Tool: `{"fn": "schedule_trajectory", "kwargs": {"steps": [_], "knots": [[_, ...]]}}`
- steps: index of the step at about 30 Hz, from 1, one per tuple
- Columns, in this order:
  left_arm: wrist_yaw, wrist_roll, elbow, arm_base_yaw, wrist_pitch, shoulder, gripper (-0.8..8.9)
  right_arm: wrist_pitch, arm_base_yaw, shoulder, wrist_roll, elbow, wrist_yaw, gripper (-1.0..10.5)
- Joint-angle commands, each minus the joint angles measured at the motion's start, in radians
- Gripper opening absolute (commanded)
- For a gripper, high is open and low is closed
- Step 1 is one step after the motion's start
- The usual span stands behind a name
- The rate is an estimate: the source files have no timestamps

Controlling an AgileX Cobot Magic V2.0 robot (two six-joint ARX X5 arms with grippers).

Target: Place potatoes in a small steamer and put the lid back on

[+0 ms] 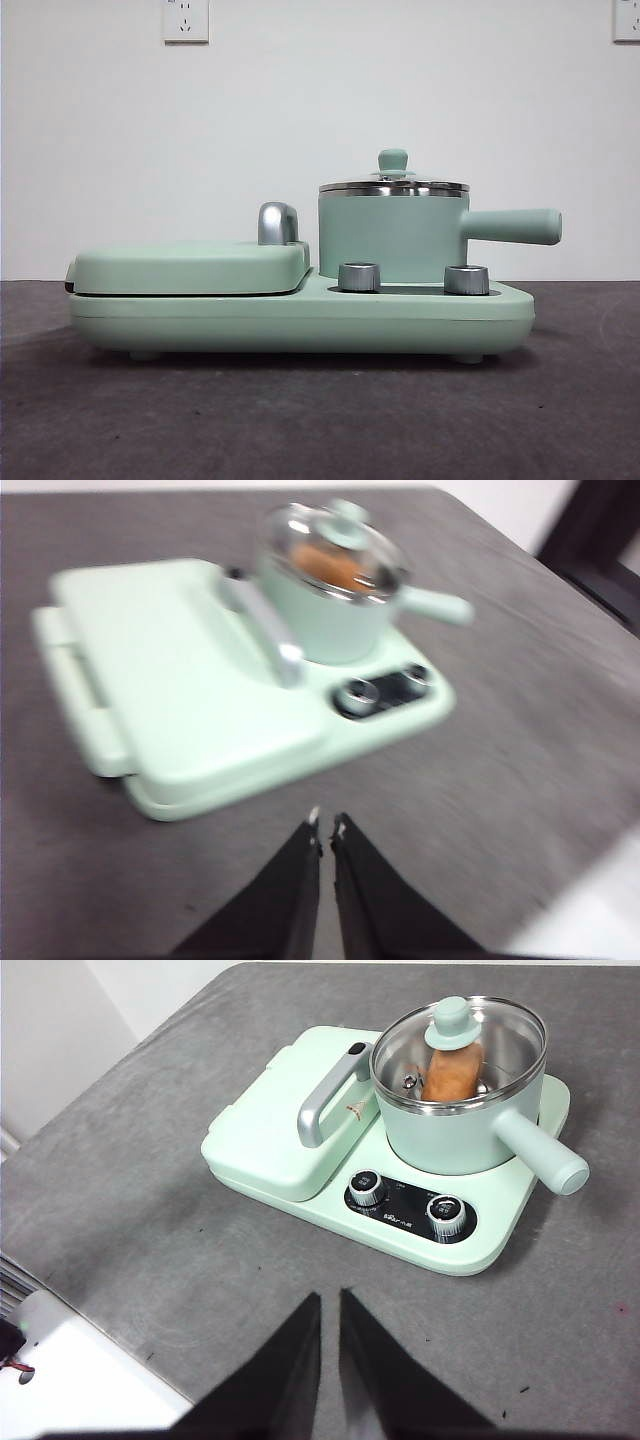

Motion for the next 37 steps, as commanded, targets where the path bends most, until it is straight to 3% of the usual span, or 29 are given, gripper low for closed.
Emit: {"fn": "schedule_trajectory", "kwargs": {"steps": [1,7,12,16,21,37], "knots": [[0.002,0.026,-0.094,0.082,0.091,-0.047,0.24,0.014,0.006,0.004,-0.003,0.005,0.000,0.3],[0.001,0.037,-0.405,0.251,0.406,-0.185,0.24,0.014,0.006,0.004,-0.003,0.005,0.000,0.3],[0.000,0.035,-0.647,0.306,0.644,-0.275,0.24,0.014,0.006,0.004,-0.003,0.005,0.001,0.3],[-0.102,0.020,-0.767,0.323,0.760,-0.320,0.24,0.014,0.006,0.004,-0.003,0.005,0.000,0.3],[-0.199,0.021,-0.821,0.354,0.763,-0.361,0.24,0.014,0.006,0.004,-0.003,0.005,0.001,0.3],[-0.202,0.025,-0.869,0.383,0.705,-0.407,0.24,0.014,0.006,0.004,-0.003,0.005,0.000,0.3]]}}
